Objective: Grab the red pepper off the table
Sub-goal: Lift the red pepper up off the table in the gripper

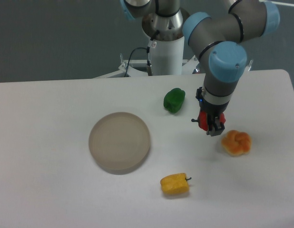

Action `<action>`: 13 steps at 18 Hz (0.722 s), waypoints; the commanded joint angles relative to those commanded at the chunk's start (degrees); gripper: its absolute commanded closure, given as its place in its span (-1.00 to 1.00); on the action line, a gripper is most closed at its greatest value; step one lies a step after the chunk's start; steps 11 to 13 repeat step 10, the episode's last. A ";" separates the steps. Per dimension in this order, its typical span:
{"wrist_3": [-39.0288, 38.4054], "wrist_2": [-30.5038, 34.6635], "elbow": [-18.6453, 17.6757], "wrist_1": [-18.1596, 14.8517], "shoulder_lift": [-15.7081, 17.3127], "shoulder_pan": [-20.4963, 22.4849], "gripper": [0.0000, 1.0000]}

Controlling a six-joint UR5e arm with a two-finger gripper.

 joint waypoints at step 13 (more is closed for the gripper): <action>1.05 -0.44 -3.95 0.79 1.06 1.58 0.20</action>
